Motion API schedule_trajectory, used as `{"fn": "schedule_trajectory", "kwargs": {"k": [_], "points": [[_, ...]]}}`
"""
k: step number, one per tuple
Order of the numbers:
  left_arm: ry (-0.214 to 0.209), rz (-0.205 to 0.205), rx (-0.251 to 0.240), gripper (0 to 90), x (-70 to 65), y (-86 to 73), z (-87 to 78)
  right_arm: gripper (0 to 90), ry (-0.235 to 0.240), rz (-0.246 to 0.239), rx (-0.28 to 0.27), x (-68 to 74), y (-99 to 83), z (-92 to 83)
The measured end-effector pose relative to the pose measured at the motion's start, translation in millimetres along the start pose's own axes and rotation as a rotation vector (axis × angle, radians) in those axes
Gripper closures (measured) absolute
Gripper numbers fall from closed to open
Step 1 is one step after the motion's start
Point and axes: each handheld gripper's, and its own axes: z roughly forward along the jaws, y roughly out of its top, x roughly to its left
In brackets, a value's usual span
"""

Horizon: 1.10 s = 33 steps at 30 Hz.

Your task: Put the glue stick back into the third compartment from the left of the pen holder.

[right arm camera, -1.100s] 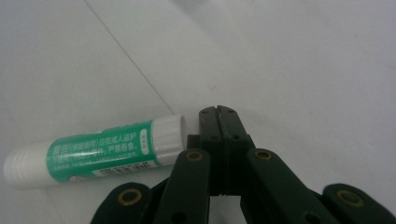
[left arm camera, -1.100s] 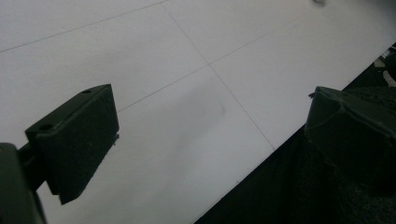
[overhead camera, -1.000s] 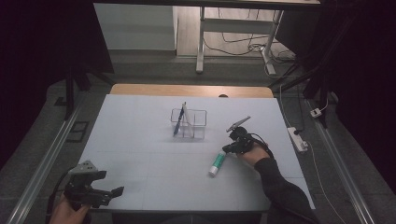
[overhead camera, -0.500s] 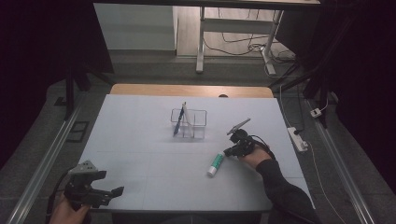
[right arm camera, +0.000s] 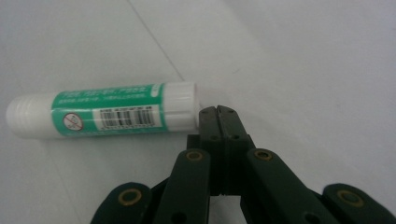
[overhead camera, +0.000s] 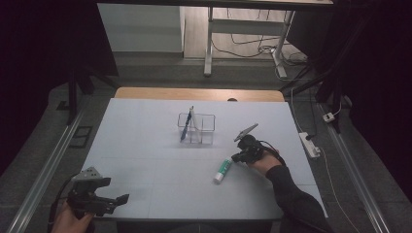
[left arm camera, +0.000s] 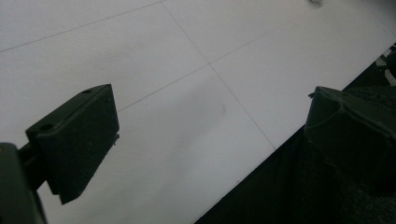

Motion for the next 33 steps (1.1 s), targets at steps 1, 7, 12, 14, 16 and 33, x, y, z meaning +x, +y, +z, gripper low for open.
{"fn": "schedule_trajectory", "kwargs": {"k": [1,7,12,14,16,33], "points": [[0.000,0.000,0.000,3.2,0.0,0.0,0.0,90.0,-0.003,-0.008,0.004,0.6,0.2,-0.3],[-0.001,0.001,0.000,3.2,0.0,0.0,-0.1,90.0,0.024,-0.023,0.014,3.3,-1.4,-1.1],[0.000,0.001,0.000,3.2,0.0,-0.1,-0.1,90.0,0.039,-0.032,0.032,7.9,-3.1,-2.2],[-0.001,0.000,-0.001,3.2,0.1,0.0,-0.1,90.0,0.042,-0.038,0.037,10.6,-4.4,-2.9],[0.000,0.002,0.000,3.2,0.0,0.0,-0.1,90.0,0.048,-0.044,0.042,13.2,-6.1,-3.6],[0.004,0.003,0.003,3.2,-0.3,0.2,0.3,90.0,0.104,-0.071,0.087,44.4,-19.5,-8.8]]}}
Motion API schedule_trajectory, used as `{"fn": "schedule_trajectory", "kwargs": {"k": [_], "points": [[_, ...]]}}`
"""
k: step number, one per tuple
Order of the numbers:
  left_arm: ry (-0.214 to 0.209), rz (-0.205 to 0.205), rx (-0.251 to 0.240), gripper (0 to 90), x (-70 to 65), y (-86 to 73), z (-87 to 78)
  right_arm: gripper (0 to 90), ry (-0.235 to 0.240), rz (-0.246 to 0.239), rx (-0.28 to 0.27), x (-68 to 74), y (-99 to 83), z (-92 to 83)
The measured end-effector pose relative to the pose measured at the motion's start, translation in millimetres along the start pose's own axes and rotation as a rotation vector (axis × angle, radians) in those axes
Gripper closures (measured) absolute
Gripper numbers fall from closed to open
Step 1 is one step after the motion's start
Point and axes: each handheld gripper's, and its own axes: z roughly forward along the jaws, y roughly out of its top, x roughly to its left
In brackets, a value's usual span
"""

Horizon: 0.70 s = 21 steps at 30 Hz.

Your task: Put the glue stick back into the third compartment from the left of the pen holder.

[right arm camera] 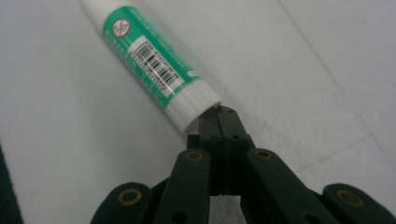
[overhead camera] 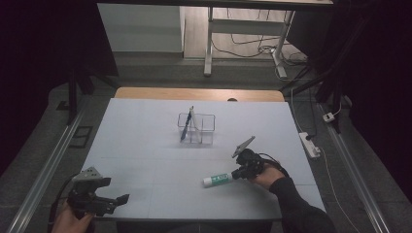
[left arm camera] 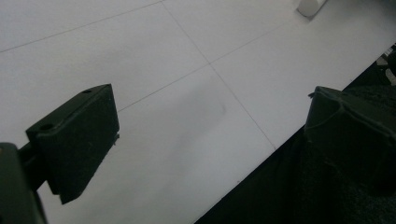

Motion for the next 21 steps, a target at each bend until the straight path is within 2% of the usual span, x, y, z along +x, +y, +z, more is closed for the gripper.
{"fn": "schedule_trajectory", "kwargs": {"k": [7,12,16,21], "points": [[0.000,0.000,0.001,3.2,0.0,0.0,0.1,90.0,0.027,-0.017,0.015,14.2,-4.3,0.1],[0.000,-0.001,0.001,3.3,0.0,0.1,0.2,90.0,0.041,-0.051,0.022,25.9,-5.9,0.0],[0.000,-0.002,0.001,3.2,0.2,0.1,0.2,90.0,0.050,-0.061,0.025,35.5,-5.4,1.2],[0.000,0.000,0.001,3.3,0.1,0.1,0.2,90.0,0.028,-0.077,0.036,39.8,-4.7,2.4]]}}
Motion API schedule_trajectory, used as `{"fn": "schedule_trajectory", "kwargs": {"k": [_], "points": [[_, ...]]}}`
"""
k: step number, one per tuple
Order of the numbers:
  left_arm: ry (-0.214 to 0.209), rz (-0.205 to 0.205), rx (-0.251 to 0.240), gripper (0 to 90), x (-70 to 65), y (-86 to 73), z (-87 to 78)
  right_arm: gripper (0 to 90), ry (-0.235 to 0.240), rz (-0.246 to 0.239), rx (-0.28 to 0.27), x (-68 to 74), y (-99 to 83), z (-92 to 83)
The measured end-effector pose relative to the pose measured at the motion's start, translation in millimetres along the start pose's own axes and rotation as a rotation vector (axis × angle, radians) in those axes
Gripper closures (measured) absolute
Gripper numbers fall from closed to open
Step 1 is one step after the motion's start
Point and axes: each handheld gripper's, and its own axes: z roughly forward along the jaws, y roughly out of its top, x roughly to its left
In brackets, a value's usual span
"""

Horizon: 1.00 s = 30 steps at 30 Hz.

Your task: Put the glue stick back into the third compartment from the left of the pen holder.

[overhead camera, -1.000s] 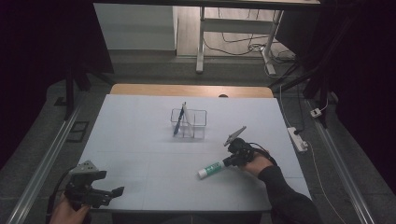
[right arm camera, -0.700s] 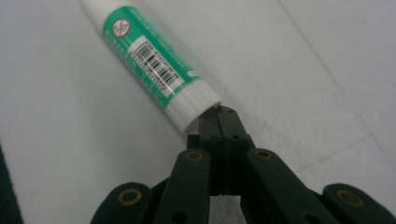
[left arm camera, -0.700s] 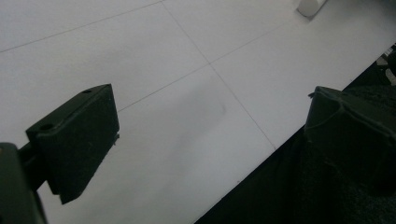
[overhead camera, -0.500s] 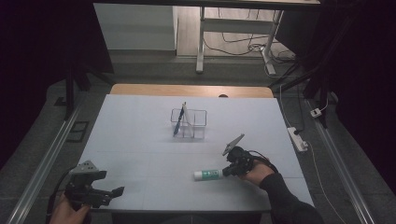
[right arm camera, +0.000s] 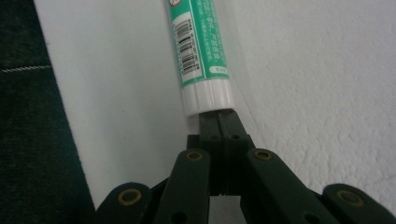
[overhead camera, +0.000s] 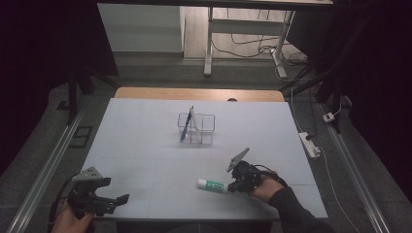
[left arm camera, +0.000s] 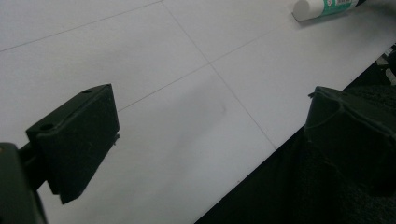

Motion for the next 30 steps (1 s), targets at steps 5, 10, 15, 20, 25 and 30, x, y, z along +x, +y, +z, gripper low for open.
{"fn": "schedule_trajectory", "kwargs": {"k": [5,10,15,20,25,30], "points": [[0.000,-0.001,0.000,3.3,0.2,0.0,0.0,88.7,-0.016,0.009,-0.017,-0.7,-1.3,-4.7],[0.000,0.000,0.001,3.3,0.1,0.1,0.1,83.3,-0.054,0.024,-0.058,-2.6,-3.2,-18.1],[0.002,0.002,0.005,3.3,-0.3,0.5,0.5,66.8,-0.082,0.019,-0.088,-0.9,3.9,-25.0],[0.001,0.002,0.004,3.3,-0.1,0.4,0.3,44.6,-0.102,0.030,-0.121,1.9,16.1,-21.5],[0.001,0.002,0.004,3.3,0.0,0.3,0.3,18.1,-0.114,0.032,-0.146,6.0,29.8,-13.3],[0.000,0.002,0.003,3.3,0.0,0.2,0.3,0.9,-0.124,0.023,-0.139,11.9,42.3,-0.7]]}}
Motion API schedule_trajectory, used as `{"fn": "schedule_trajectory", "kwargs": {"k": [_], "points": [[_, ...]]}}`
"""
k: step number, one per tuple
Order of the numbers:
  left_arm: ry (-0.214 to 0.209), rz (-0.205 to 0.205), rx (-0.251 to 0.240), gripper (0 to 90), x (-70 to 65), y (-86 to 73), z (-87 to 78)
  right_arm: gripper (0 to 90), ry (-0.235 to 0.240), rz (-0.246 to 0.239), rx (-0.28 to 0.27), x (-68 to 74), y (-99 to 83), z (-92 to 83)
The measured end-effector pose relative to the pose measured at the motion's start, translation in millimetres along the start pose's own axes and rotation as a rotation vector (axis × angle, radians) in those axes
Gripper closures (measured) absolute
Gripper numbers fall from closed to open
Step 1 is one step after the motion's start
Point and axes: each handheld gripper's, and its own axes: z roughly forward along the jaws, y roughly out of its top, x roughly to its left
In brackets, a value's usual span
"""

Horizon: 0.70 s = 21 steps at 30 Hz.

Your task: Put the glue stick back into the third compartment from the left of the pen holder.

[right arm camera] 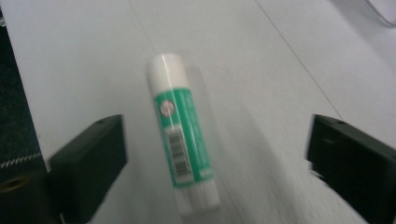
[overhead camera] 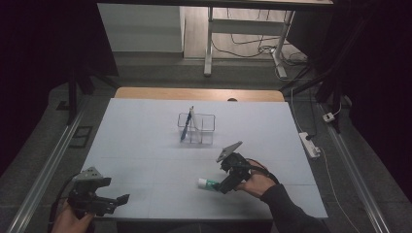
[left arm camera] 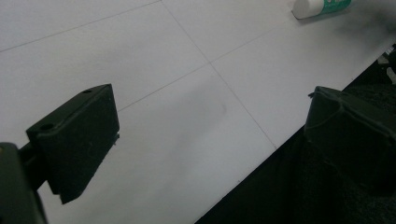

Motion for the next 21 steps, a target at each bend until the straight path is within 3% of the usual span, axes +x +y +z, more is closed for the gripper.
{"fn": "schedule_trajectory", "kwargs": {"k": [5,11,16,19,21], "points": [[0.000,0.001,0.000,3.3,0.0,0.0,0.0,0.0,-0.012,-0.033,0.002,7.9,9.4,13.1],[-0.002,0.000,-0.001,3.3,0.2,-0.2,-0.1,0.0,-0.003,-0.088,0.042,15.0,16.8,29.4],[-0.002,0.001,-0.001,3.3,0.1,-0.2,-0.1,1.0,-0.005,-0.104,0.075,20.2,22.5,41.5],[-0.003,0.000,-0.002,3.3,0.3,-0.2,-0.2,10.8,-0.007,-0.143,0.091,21.6,24.4,44.8],[-0.006,-0.001,-0.002,3.3,0.5,-0.2,-0.2,23.0,0.008,-0.149,0.102,22.9,25.8,44.1]]}}
